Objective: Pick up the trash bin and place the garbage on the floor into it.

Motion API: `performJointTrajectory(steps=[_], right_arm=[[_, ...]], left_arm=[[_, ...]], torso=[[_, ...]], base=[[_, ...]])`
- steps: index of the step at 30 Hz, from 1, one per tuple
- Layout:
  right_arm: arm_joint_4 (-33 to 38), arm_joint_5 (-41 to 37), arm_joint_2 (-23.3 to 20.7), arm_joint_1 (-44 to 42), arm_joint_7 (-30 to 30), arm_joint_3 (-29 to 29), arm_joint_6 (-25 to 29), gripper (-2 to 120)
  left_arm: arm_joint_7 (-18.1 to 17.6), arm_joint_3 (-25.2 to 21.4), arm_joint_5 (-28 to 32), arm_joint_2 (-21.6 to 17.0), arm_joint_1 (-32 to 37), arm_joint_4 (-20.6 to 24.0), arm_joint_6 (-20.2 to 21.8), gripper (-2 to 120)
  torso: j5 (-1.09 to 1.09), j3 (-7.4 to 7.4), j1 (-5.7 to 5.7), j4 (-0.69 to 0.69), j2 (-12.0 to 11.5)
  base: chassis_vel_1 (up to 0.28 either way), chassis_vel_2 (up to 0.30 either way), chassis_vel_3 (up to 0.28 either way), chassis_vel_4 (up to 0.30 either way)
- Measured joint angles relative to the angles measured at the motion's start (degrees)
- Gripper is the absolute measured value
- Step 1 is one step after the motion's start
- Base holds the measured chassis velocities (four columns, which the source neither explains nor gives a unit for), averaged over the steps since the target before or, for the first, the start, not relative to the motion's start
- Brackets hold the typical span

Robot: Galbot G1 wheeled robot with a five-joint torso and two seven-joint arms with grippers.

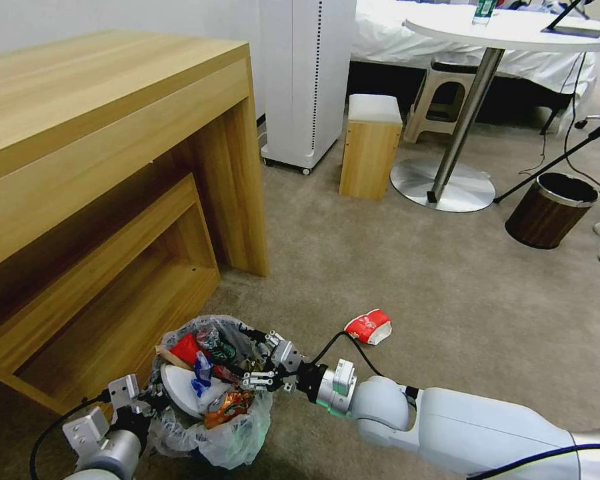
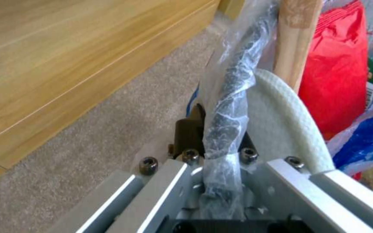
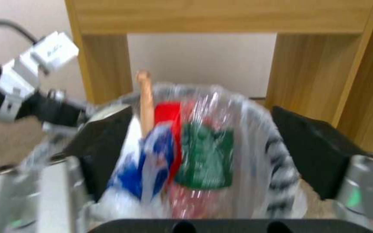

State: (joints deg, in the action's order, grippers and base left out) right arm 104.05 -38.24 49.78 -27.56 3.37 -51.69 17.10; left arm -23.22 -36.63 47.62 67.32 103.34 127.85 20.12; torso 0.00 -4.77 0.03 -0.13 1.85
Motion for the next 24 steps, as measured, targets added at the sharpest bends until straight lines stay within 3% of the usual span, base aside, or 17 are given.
performJointTrajectory(steps=[5, 8, 9, 12, 13, 16, 24], right_arm=[[2.10, -1.25, 0.11, -1.89, 1.01, 5.31, 0.18, 99], [4.57, -4.17, -0.20, -4.06, 2.83, 12.90, -0.26, 100], [4.57, -4.17, -0.20, -4.06, 2.83, 12.90, -0.26, 100], [5.43, -7.58, -1.24, -6.36, 6.65, 22.87, -1.54, 100], [5.43, -7.58, -1.24, -6.36, 6.65, 22.87, -1.54, 100], [4.51, -7.54, -2.30, -9.52, 13.89, 31.96, -4.94, 100], [1.25, 0.02, -4.28, -19.05, 26.49, 44.85, -11.31, 100]], left_arm=[[0.00, 0.02, -0.01, -0.20, -0.12, -0.32, 0.00, 0], [0.00, -0.06, 0.16, -0.68, -0.17, -0.33, 0.00, 0], [0.00, -0.06, 0.16, -0.68, -0.17, -0.33, 0.00, 0], [0.00, -0.16, 0.26, -1.04, -0.01, 0.09, 0.00, 0], [0.00, -0.16, 0.26, -1.04, -0.01, 0.09, 0.00, 0], [0.41, -0.47, -0.74, -1.25, 0.33, 0.26, 0.00, 0], [1.07, -1.11, -3.62, -1.91, 0.72, 0.17, 0.14, 0]], torso=[[0.00, 0.00, 0.00, 0.00, 0.00], [0.00, 0.00, 0.00, 0.00, 0.00], [0.00, 0.00, 0.00, 0.00, 0.00], [0.01, 0.00, 0.00, 0.00, 0.00], [0.01, 0.00, 0.00, 0.00, 0.00], [0.01, 0.00, 0.00, 0.00, 0.00], [0.01, 0.00, 0.00, 0.00, 0.00]], base=[[0.000, 0.000, 0.000, 0.000], [0.000, 0.000, 0.000, 0.000], [0.000, 0.000, 0.000, 0.000], [0.000, 0.000, 0.000, 0.000], [0.000, 0.000, 0.000, 0.000], [0.000, 0.000, 0.000, 0.000], [0.000, 0.000, 0.000, 0.000]])
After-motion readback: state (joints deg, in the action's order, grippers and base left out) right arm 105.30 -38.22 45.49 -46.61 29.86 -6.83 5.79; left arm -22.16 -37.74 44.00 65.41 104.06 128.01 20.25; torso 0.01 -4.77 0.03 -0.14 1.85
